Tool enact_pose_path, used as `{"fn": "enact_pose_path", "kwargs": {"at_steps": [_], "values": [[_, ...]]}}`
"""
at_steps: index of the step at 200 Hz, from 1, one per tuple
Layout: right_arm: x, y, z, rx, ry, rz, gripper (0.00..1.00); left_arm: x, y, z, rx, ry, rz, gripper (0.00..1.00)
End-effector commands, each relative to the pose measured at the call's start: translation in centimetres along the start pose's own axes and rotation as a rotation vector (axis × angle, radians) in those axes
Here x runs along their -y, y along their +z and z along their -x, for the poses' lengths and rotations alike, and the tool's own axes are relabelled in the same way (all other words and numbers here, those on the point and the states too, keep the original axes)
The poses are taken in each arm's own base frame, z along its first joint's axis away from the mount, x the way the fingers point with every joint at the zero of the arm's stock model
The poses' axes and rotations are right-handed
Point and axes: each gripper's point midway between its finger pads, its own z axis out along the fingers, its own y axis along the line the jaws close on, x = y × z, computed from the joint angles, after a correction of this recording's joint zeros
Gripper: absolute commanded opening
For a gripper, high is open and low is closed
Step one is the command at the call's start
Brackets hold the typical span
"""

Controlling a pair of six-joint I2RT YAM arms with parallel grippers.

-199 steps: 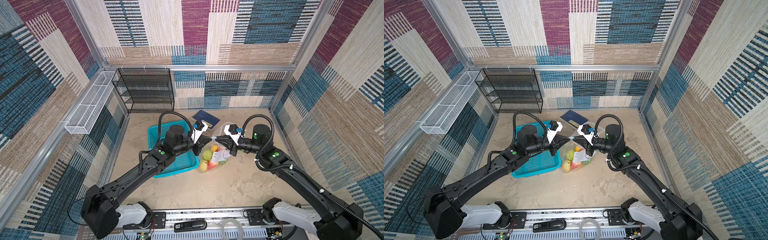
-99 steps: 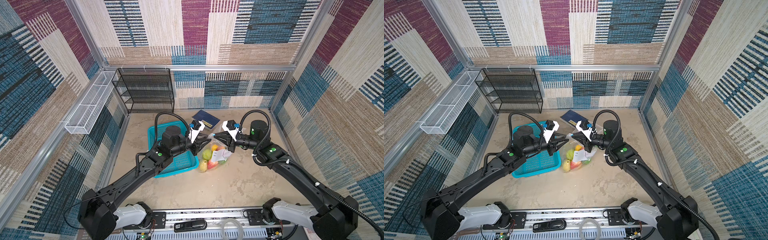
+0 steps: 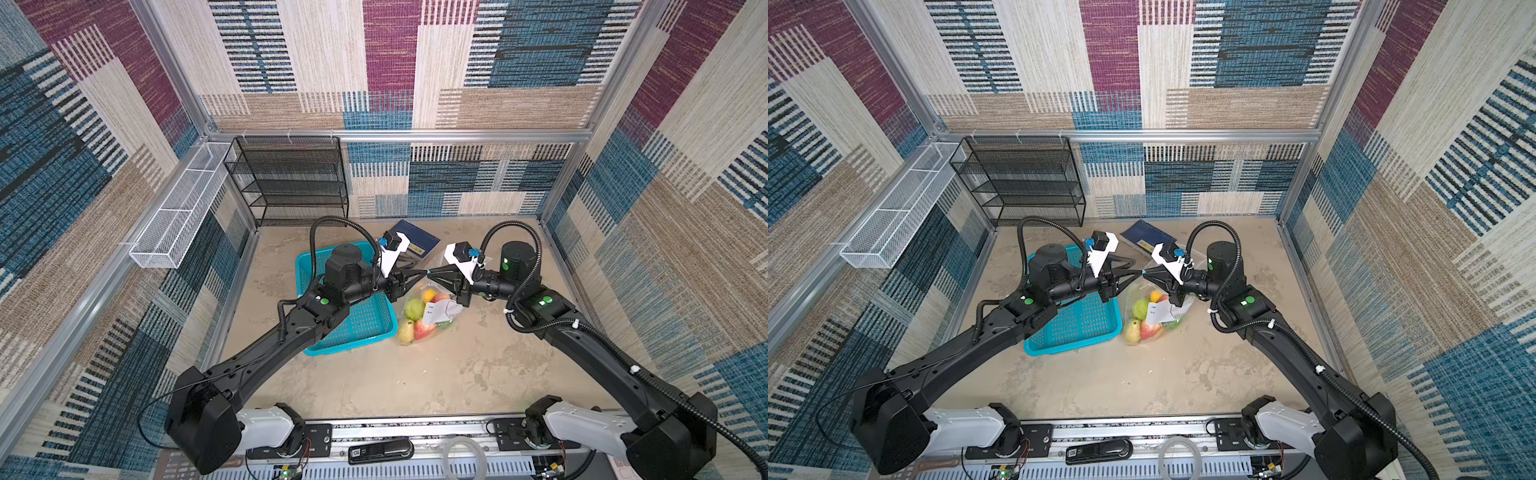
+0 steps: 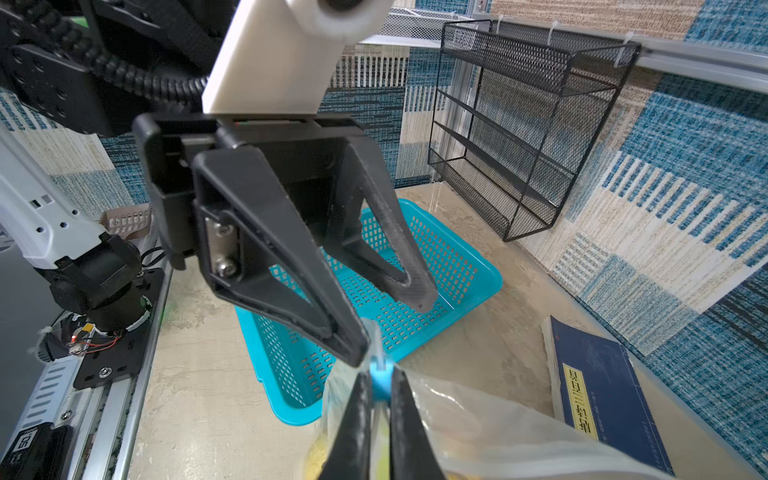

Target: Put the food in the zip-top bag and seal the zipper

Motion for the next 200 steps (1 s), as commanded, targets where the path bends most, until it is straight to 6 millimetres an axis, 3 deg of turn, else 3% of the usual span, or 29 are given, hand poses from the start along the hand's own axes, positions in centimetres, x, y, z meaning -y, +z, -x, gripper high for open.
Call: {"fn": "enact_pose_path", "kwargs": {"at_steps": [1,90,102,109,163,200], "values": [[-0.3,0.0,0.3,0.015,-0.005,0.012,0.05,0.6,0.1,1.2,0.036,0.015,-0.041,0.39],[0.1,0.0,0.3,0.018,-0.009,-0.004,0.05,1.7,0.4,0.4,0.006,-0.01,-0.118,0.18],[0.1,0.0,0.4,0.019,-0.011,-0.008,0.05,1.8,0.3,0.2,-0.001,-0.014,-0.122,0.1],[0.2,0.0,0.4,0.02,-0.011,-0.012,0.05,1.9,0.3,0.0,-0.008,-0.016,-0.126,0.0],[0.5,-0.1,0.5,0.012,-0.007,-0.027,0.05,1.1,-0.3,0.4,0.009,-0.017,-0.055,0.0],[0.5,-0.5,0.5,-0.004,-0.004,-0.046,0.05,-2.0,-0.9,2.3,0.071,-0.032,0.096,0.0]]}}
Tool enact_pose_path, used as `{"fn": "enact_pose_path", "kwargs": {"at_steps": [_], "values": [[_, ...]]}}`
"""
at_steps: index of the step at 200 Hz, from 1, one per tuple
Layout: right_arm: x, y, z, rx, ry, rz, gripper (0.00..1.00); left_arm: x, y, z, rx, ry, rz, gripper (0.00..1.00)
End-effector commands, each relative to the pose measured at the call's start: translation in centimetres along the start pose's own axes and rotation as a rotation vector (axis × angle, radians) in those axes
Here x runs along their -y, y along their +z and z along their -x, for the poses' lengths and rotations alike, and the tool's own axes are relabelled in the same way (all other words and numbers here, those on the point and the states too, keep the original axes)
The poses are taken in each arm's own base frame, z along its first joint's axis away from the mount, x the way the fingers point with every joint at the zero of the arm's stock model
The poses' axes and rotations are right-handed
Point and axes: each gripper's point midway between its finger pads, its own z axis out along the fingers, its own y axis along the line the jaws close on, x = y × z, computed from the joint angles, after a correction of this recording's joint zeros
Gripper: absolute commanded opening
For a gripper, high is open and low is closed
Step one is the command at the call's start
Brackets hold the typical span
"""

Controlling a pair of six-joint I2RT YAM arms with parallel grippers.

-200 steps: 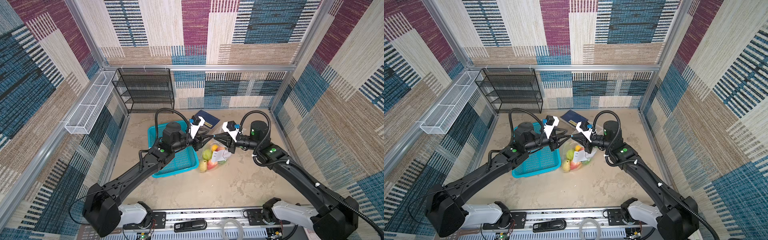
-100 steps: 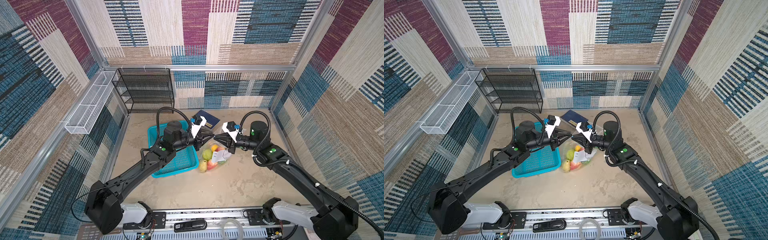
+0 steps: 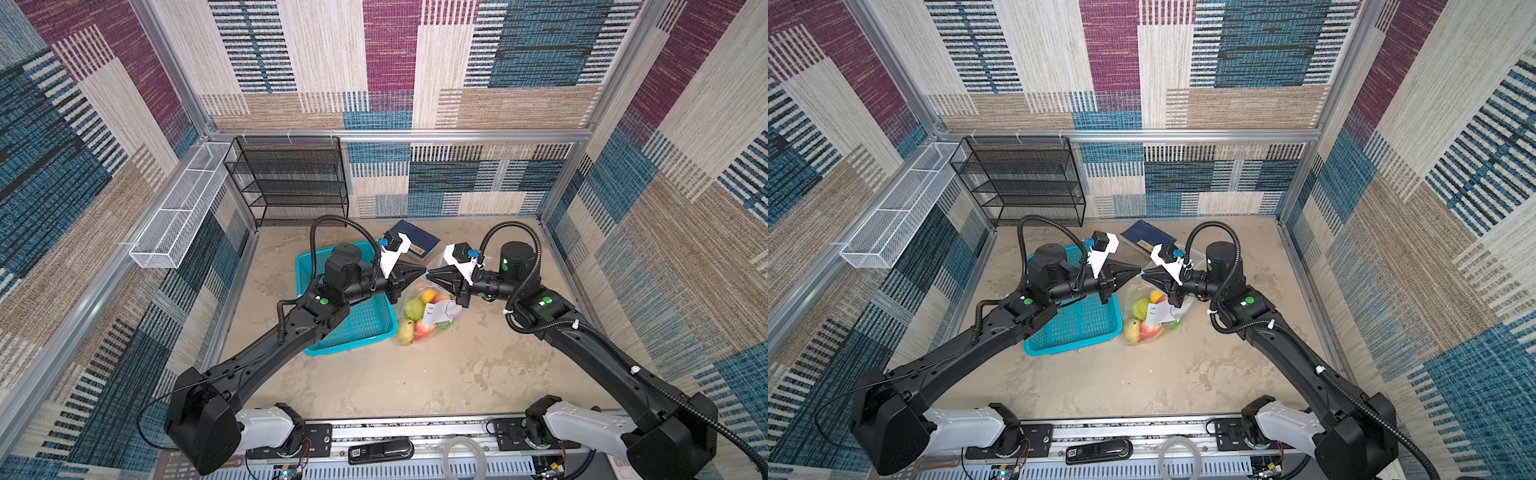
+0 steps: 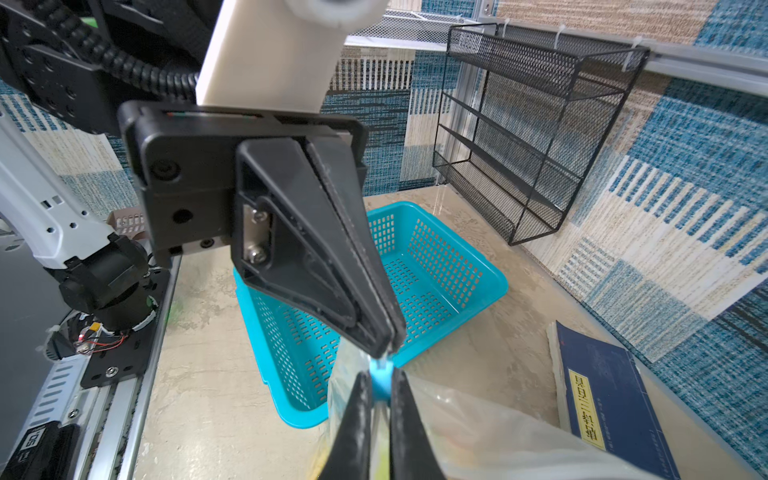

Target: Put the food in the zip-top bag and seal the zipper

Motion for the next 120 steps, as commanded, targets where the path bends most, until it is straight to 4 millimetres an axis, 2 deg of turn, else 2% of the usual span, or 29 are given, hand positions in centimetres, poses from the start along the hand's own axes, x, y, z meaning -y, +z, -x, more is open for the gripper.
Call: {"fn": "enact_pose_path", "kwargs": {"at_steps": [1,41,74,120], "values": [[0.6,-0.4,0.2,-0.009,0.001,-0.043,0.05,-2.7,-0.7,2.0,0.064,-0.012,0.139,0.0],[0.9,-1.0,-0.4,-0.044,0.015,-0.089,0.05,-4.2,-0.9,4.3,0.115,-0.009,0.201,0.0],[1.2,-1.8,-0.8,-0.069,0.029,-0.139,0.05,-5.8,-0.5,5.2,0.119,-0.022,0.243,0.0],[1.8,-3.2,-2.4,-0.136,0.078,-0.238,0.05,-9.3,-1.0,6.4,0.145,-0.058,0.359,0.0]]}}
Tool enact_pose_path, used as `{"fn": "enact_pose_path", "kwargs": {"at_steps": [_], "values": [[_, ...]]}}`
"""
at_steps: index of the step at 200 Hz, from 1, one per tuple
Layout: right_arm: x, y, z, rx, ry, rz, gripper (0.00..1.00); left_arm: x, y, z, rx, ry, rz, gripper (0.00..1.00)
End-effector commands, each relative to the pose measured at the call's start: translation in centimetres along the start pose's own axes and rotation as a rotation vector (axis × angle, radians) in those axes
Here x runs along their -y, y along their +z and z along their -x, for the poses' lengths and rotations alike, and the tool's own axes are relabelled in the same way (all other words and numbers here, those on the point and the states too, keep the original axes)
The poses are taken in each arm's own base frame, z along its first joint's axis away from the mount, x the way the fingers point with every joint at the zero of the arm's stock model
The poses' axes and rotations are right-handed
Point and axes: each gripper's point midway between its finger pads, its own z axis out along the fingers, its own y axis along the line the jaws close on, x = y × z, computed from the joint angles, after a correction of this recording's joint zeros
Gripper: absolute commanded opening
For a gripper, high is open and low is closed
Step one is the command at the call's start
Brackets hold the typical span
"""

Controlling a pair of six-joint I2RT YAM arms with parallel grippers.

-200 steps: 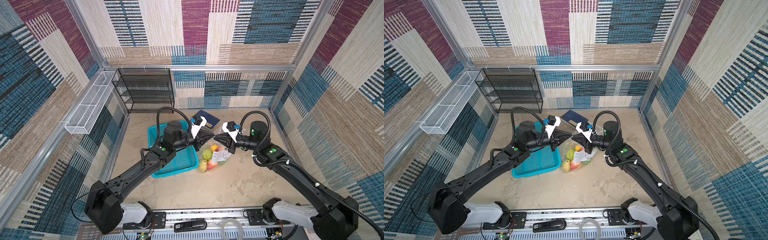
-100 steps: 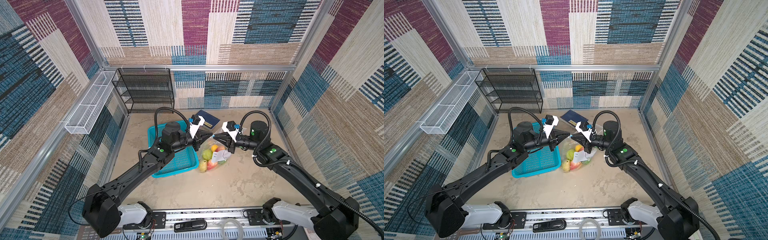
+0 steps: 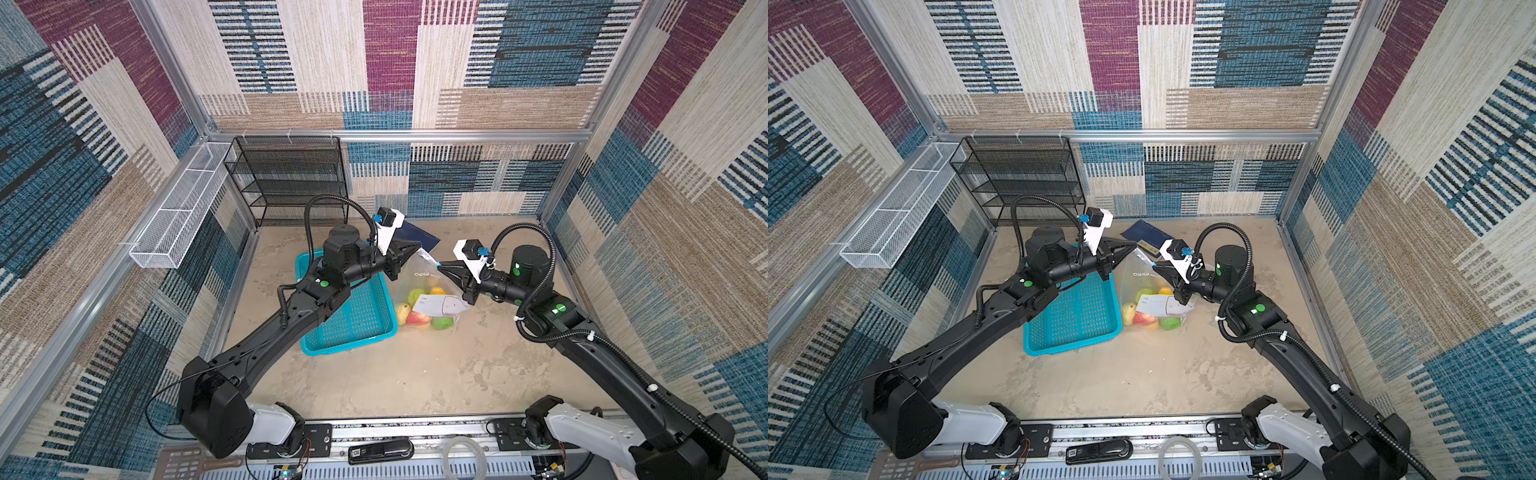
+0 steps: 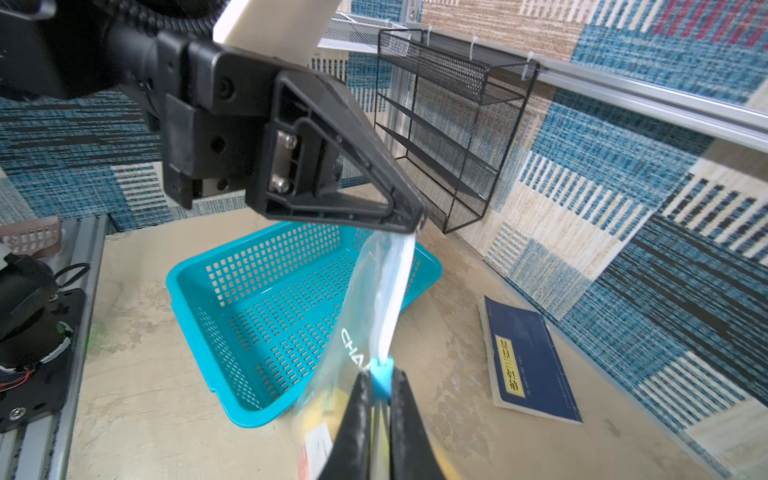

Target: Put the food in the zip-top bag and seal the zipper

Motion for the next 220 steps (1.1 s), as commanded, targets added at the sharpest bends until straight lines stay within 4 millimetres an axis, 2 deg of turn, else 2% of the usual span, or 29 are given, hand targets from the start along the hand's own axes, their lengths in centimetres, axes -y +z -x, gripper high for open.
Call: {"fn": "enact_pose_path", "kwargs": {"at_steps": [1,71,135,153,188,220], "values": [[-0.1,-0.7,-2.8,-0.111,0.074,-0.033,0.05,-4.5,-0.8,2.9,0.106,-0.001,0.22,0.0],[0.1,-1.8,-6.1,-0.248,0.189,-0.097,0.06,-10.3,-1.9,3.0,0.097,-0.051,0.384,0.0],[-0.4,-3.4,-8.4,-0.327,0.242,-0.133,0.08,-14.8,-3.7,1.7,0.09,-0.133,0.52,0.0],[-0.5,-3.7,-8.7,-0.338,0.248,-0.139,0.08,-15.1,-4.0,1.6,0.095,-0.153,0.517,0.0],[-0.6,-4.0,-8.8,-0.339,0.246,-0.143,0.08,-14.4,-3.5,1.3,0.092,-0.168,0.457,0.0],[-0.6,-3.4,-7.3,-0.281,0.244,-0.12,0.1,-13.1,-3.0,1.2,0.094,-0.195,0.373,0.0]]}}
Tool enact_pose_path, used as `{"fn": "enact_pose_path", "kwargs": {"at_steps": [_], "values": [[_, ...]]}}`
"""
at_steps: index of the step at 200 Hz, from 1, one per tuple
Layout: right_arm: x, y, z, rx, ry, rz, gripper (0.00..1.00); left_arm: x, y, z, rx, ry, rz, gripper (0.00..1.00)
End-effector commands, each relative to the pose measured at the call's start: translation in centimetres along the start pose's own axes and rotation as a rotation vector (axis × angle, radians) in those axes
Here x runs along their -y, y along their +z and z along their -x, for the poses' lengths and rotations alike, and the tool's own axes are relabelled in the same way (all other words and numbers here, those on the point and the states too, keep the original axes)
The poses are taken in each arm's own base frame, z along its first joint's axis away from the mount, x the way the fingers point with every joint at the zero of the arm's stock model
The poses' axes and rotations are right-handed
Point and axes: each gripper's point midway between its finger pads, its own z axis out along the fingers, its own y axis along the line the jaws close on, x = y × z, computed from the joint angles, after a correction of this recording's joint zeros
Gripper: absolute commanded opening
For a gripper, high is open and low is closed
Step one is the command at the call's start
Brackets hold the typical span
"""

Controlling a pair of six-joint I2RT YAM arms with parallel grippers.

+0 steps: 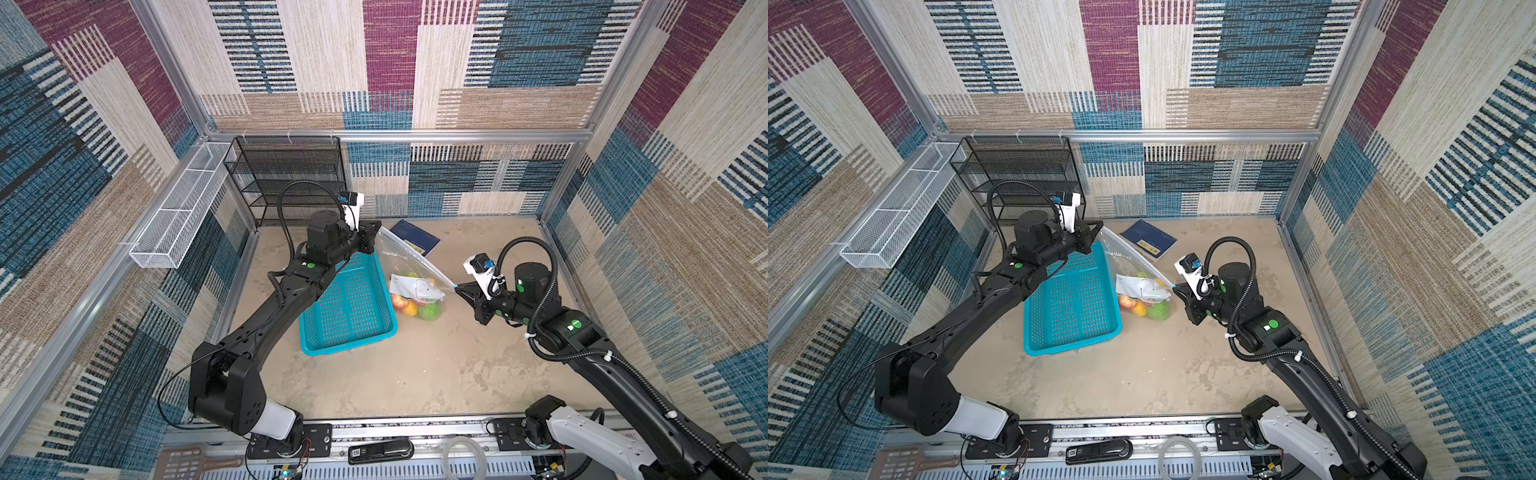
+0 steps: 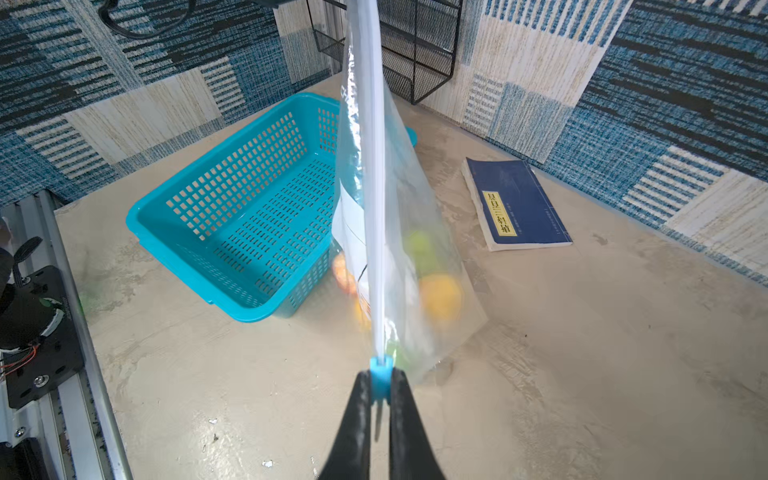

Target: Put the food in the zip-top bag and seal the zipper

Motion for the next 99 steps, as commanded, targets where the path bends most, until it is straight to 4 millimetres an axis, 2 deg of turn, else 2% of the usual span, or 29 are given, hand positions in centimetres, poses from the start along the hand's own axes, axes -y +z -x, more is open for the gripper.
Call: {"fn": "enact_pose_path", "kwargs": {"at_steps": [1,12,31,50,77,99], "values": [[-0.3,0.1,-0.3,-0.016,0.025,0.018,0.1,0.1,-0.2,1.8,0.079,-0.029,-0.015,0.0],[-0.5,0.0,0.9,0.032,0.019,0.033,0.14,0.6,-0.3,1.6,0.074,-0.046,-0.047,0.0],[0.1,-0.2,3.5,0.124,0.019,0.003,0.46,1.4,-0.7,1.1,0.073,-0.07,-0.089,0.0],[0.8,-0.4,5.7,0.198,-0.005,-0.029,0.65,1.8,-1.3,0.8,0.074,-0.078,-0.104,0.0],[1.2,1.0,7.4,0.215,-0.049,-0.018,0.7,2.4,-1.8,0.4,0.067,-0.076,-0.123,0.0],[1.5,3.1,7.8,0.189,-0.073,0.008,0.72,2.6,-2.0,0.3,0.063,-0.077,-0.133,0.0]]}}
